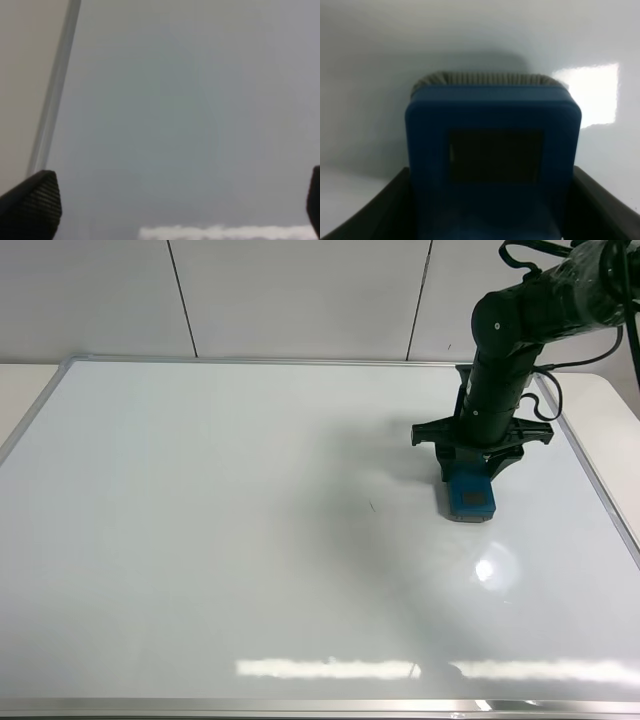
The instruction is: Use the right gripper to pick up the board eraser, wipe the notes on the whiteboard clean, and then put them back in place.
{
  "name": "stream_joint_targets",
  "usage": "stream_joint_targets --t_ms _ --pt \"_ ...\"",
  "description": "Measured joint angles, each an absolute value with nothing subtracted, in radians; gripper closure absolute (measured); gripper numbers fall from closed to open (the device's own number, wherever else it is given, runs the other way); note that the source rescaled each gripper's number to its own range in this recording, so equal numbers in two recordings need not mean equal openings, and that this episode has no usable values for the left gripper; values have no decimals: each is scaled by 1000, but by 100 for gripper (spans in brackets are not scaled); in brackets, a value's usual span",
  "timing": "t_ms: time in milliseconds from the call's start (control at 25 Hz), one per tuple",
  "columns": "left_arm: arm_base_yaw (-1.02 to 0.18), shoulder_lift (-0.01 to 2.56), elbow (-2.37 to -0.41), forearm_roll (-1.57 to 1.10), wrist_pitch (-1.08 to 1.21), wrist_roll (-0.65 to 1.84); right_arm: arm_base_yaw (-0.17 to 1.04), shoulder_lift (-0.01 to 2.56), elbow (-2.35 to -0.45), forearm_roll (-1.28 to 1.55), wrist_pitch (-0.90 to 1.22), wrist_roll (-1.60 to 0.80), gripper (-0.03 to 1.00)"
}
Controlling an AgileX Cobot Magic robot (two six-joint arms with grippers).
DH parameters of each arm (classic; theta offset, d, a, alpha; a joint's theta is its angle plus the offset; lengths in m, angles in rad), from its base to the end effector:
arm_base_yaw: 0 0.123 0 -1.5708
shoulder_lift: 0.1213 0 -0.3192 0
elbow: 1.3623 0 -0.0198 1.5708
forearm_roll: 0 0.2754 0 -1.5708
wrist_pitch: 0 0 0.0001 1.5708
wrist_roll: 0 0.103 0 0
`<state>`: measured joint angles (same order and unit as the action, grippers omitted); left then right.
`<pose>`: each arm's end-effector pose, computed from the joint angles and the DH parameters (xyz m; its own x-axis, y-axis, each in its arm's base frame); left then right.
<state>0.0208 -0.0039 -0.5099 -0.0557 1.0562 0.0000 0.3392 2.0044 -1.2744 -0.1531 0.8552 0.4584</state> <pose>-0.0086 -0.0052 0.2872 -0.4394 -0.0366 -0.8975 0.0107 0.9989 -0.0459 0.3891 0.1247 0.1431 -0.9933 0.0181 -0.1137 0.0273 0.9964 -0.0800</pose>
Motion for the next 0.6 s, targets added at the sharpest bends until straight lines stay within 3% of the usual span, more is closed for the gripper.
stream_joint_targets --t_ms 200,240,280,360,400,480,600 --pt "21 -4 -510 -56 1056 0 339 2004 -1274 -154 855 458 97" --pt "21 -4 -510 -56 1056 0 339 2004 -1274 -156 855 458 91" --pt "21 -4 -510 -56 1056 0 339 2004 -1274 -161 855 455 75" --pt "21 -4 -510 -56 1056 0 340 2002 -1274 -176 850 447 29" --pt "21 -4 -510 -56 1056 0 342 1995 -1274 -184 841 446 18" --pt "21 -4 -510 -56 1056 0 345 1971 -1274 -191 829 445 4" --pt "21 -4 -510 -56 1056 0 348 1906 -1274 -200 819 445 -1"
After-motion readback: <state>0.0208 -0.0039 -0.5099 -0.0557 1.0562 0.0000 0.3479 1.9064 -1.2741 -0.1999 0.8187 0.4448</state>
